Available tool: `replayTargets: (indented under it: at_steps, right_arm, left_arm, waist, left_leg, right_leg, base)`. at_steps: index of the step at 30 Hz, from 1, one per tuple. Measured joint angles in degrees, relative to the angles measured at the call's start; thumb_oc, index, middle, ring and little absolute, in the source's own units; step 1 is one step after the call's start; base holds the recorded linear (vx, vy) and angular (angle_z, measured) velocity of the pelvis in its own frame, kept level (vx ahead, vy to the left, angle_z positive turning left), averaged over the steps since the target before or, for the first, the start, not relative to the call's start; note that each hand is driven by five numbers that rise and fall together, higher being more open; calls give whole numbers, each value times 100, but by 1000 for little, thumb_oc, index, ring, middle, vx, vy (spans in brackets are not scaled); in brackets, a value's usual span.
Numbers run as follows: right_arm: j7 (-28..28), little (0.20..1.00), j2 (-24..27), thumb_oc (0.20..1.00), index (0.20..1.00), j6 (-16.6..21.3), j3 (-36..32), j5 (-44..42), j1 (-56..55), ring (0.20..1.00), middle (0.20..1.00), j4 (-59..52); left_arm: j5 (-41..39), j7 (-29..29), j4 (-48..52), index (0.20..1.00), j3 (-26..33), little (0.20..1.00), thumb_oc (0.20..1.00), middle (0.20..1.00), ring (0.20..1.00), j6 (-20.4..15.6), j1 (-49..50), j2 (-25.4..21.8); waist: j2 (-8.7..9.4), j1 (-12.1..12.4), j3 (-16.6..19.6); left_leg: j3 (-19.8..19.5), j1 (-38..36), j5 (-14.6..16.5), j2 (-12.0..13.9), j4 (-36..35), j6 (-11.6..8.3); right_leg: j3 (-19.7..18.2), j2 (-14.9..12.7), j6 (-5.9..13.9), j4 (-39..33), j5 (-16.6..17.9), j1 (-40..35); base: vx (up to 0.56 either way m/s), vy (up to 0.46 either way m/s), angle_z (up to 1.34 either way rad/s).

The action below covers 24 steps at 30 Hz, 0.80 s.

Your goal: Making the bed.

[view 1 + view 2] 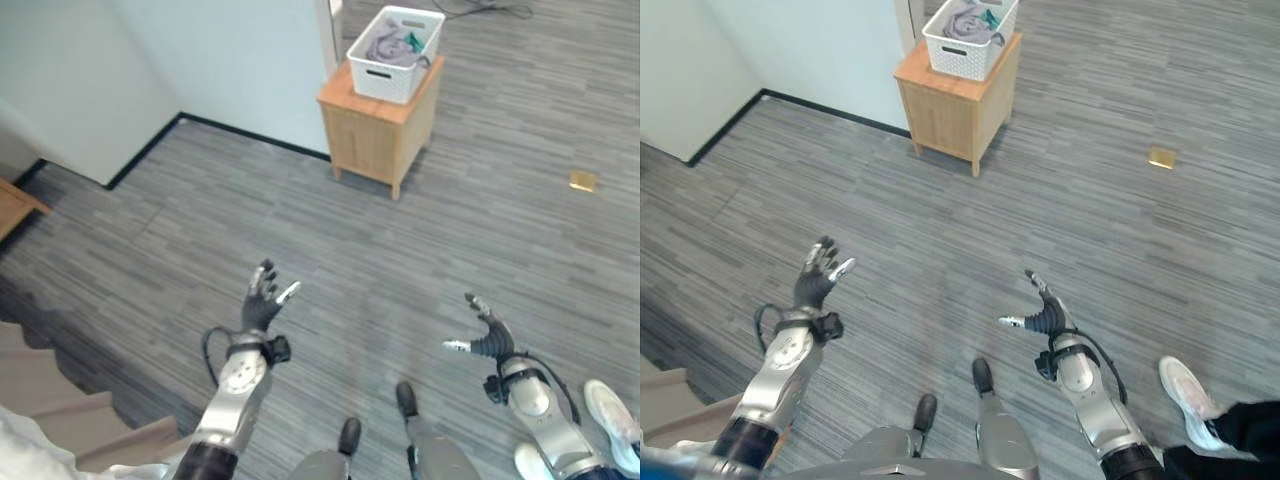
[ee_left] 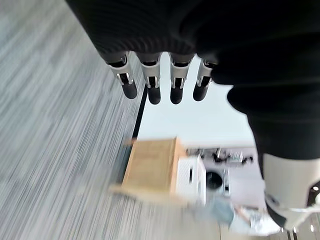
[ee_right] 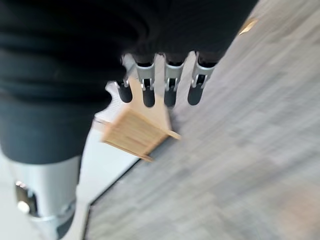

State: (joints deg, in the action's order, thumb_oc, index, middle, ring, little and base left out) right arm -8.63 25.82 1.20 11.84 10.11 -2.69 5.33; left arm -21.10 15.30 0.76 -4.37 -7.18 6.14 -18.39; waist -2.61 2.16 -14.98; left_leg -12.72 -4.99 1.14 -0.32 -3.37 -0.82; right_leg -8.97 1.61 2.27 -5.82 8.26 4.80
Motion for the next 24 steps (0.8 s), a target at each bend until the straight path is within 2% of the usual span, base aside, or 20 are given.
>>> replayTargets:
  at_steps: [1,2,3,4,5,6,7,8,9,10,11,14,15,16,18,20,21,23,24]
  right_arm:
    - [15,1000,12,1000,1000,23,-19,-11,-33,1000,1000,-54]
    - [-9,1000,87,1000,1000,14,-72,-16,-120,1000,1000,-93]
    - [-44,1000,93,1000,1000,22,-117,-18,-247,1000,1000,-143]
    - [-80,1000,121,1000,1000,36,-226,-22,-327,1000,1000,-248]
    - [-75,1000,128,1000,1000,30,-281,-24,-273,1000,1000,-238]
    - [-93,1000,-5,1000,1000,35,-311,-23,-128,1000,1000,-278]
    - [-107,1000,-76,1000,1000,40,-371,-19,-71,1000,1000,-334]
    - [-108,1000,-133,1000,1000,46,-512,-12,-64,1000,1000,-341]
    - [-118,1000,-170,1000,1000,28,-623,-11,-48,1000,1000,-312]
    - [-119,1000,-192,1000,1000,16,-736,-6,-19,1000,1000,-309]
    - [-124,1000,-178,1000,1000,-47,-808,10,-46,1000,1000,-232]
    - [-126,1000,-167,1000,1000,-128,-887,16,-219,1000,1000,-232]
    - [-123,1000,-216,1000,1000,-157,-905,18,-278,1000,1000,-216]
    - [-122,1000,-256,1000,1000,-175,-905,107,-395,1000,1000,-243]
    - [-124,1000,-244,1000,1000,-188,-905,131,-584,1000,1000,-270]
    - [-133,1000,-248,1000,1000,-200,-907,150,-667,1000,1000,-268]
    - [-184,1000,-327,1000,1000,-203,-890,255,-772,1000,1000,-270]
    - [-223,1000,-340,1000,1000,-205,-873,288,-852,1000,1000,-267]
    - [-236,1000,-383,1000,1000,-205,-873,293,-893,1000,1000,-264]
  left_arm:
    - [-13,-12,251,1000,166,1000,1000,1000,1000,-52,256,134]
    - [-17,-65,307,1000,228,1000,1000,1000,1000,-100,257,310]
    - [-51,-67,196,1000,121,1000,1000,1000,1000,-172,199,352]
    - [-68,-111,53,1000,-12,1000,1000,1000,1000,-169,67,314]
    - [-135,-181,53,1000,-21,1000,1000,1000,1000,-195,71,275]
    - [-135,-225,70,1000,45,1000,1000,1000,1000,-213,240,198]
    - [-136,-252,69,1000,58,1000,1000,1000,1000,-205,350,177]
    - [-135,-301,67,1000,50,1000,1000,1000,1000,-175,449,184]
    - [-134,-343,58,1000,46,1000,1000,1000,1000,-155,517,192]
    - [-133,-406,46,1000,50,1000,1000,1000,1000,-152,571,196]
    - [-131,-457,-201,1000,46,1000,1000,1000,1000,-128,566,277]
    - [-111,-550,-817,1000,-28,1000,1000,1000,1000,96,333,292]
    - [-111,-573,-963,1000,-28,1000,1000,1000,1000,174,322,263]
    - [-88,-632,-1224,1000,-45,1000,1000,1000,1000,287,318,219]
    - [-47,-667,-1372,1000,-80,1000,1000,1000,1000,412,392,211]
    - [-29,-664,-1413,1000,-107,1000,1000,1000,1000,408,404,215]
    - [-26,-654,-1554,1000,-107,1000,1000,1000,1000,420,388,214]
    - [-26,-649,-1513,1000,-89,1000,1000,1000,1000,418,430,179]
    - [-26,-636,-1512,1000,-54,1000,1000,1000,1000,411,436,158]
  waist:
    - [9,97,-42]
    - [26,190,-49]
    - [132,20,-26]
    - [151,-170,-24]
    - [155,-167,-32]
    - [99,-77,0]
    - [73,-37,21]
    - [77,-38,21]
    - [87,-37,16]
    - [97,-46,11]
    - [17,-93,59]
    - [11,-272,79]
    - [85,-269,88]
    - [202,-243,162]
    - [233,-384,224]
    - [217,-403,250]
    - [113,-540,261]
    - [79,-549,266]
    - [73,-527,290]
  left_leg:
    - [7,116,-11,-35,292,-13]
    - [58,261,-82,-137,647,-85]
    - [761,541,-334,-184,854,-252]
    - [1903,795,-358,-25,986,-321]
    - [3350,940,-200,454,1192,-473]
    - [3926,952,-102,765,1389,-597]
    - [4097,907,-11,829,1475,-706]
    - [3988,772,29,809,1331,-757]
    - [3890,586,31,719,1106,-761]
    - [3856,395,23,666,839,-747]
    - [3638,96,15,637,338,-739]
    - [3237,-1,-82,645,119,-596]
    - [3230,-28,-123,641,92,-345]
    - [3223,19,-22,519,179,-154]
    - [3068,49,-30,415,154,43]
    - [3048,70,-31,306,142,178]
    - [2854,177,-64,258,140,245]
    - [2776,198,-127,217,97,292]
    - [2673,232,-175,205,41,266]
  right_leg:
    - [264,-63,-88,35,-3,-209]
    - [566,-168,-119,126,-145,-298]
    - [1232,-430,-307,15,-137,-505]
    - [1893,-603,-433,93,-320,-548]
    - [2320,-590,-381,217,-571,-489]
    - [2583,-529,-355,192,-598,-490]
    - [2756,-513,-319,159,-590,-488]
    - [2861,-514,-252,73,-562,-540]
    - [2909,-484,-97,50,-540,-551]
    - [3015,-464,-169,53,-477,-545]
    - [3164,-327,-144,65,-500,-614]
    - [3563,-253,-150,326,-748,-683]
    - [3597,-296,-163,517,-842,-630]
    - [3632,-528,20,1073,-1068,-378]
    - [3653,-945,361,2033,-1402,-90]
    - [3116,-1211,426,3027,-1391,417]
    - [2002,-1240,564,3629,-1482,950]
    - [1431,-1241,569,3185,-1488,993]
    - [1019,-1124,569,2480,-1487,850]
  base:
    - [-142,-229,93]
    - [-189,-159,180]
    - [-191,-144,288]
    - [-159,-118,330]
    - [-57,-70,273]
    - [39,-4,165]
    - [43,33,112]
    - [54,43,87]
    - [71,47,71]
    - [181,142,49]
    - [134,133,43]
    - [72,120,56]
    - [55,142,40]
    - [29,139,24]
    - [-13,103,40]
    - [28,13,38]
    - [77,-52,58]
    - [89,-137,41]
    - [73,-145,34]
